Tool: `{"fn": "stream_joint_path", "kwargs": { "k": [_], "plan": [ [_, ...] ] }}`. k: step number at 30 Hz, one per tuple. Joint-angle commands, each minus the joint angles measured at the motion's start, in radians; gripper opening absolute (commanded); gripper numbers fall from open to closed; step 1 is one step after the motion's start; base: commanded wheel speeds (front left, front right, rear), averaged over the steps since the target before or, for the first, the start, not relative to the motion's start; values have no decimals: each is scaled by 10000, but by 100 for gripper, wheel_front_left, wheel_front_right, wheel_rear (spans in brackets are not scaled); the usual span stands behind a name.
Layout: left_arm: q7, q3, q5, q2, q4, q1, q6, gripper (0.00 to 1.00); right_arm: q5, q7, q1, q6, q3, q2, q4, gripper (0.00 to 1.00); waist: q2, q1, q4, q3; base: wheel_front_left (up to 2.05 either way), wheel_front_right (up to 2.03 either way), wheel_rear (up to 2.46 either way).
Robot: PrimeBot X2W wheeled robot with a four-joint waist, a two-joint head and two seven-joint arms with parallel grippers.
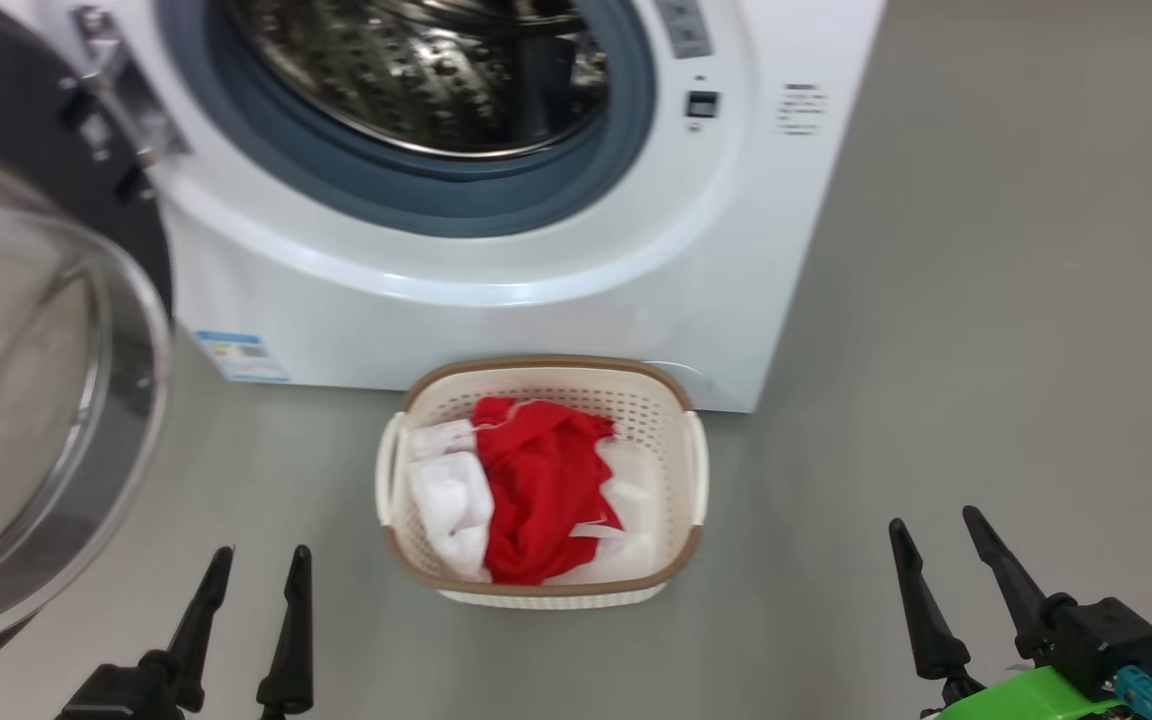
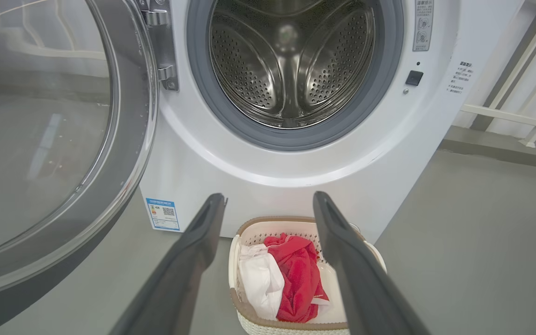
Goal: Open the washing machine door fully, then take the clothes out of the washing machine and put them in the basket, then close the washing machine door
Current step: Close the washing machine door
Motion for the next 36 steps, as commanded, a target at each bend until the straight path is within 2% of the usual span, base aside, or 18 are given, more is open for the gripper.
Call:
{"fn": "stream_joint_path", "kwargs": {
  "k": [1, 11, 21, 28, 36],
  "plan": [
    [-49, 433, 32, 22, -106, -188, 6, 100, -119, -65, -153, 73, 297, -85, -174, 100, 0, 0, 686, -106, 0, 0, 0],
    [-49, 727, -65, -137, 251, 76, 6, 100, -498, -65, -251, 73, 418, -85, -58, 100, 0, 0, 2403, -343, 0, 0, 0],
    [-49, 360, -841, -147, 484, 351, 151, 100, -554, -65, -186, 73, 690, -159, 64, 100, 0, 0, 4160, -566, 0, 0, 0],
    [-49, 444, -1444, -147, 158, 619, 571, 100, -428, -65, -686, 73, 1461, -433, 392, 100, 0, 0, 4366, -397, 0, 0, 0],
    [-49, 392, -1675, -148, -82, 847, 780, 100, -285, -65, -968, 73, 1846, -545, 617, 100, 0, 0, 4404, -402, 0, 0, 0]
  ]
}}
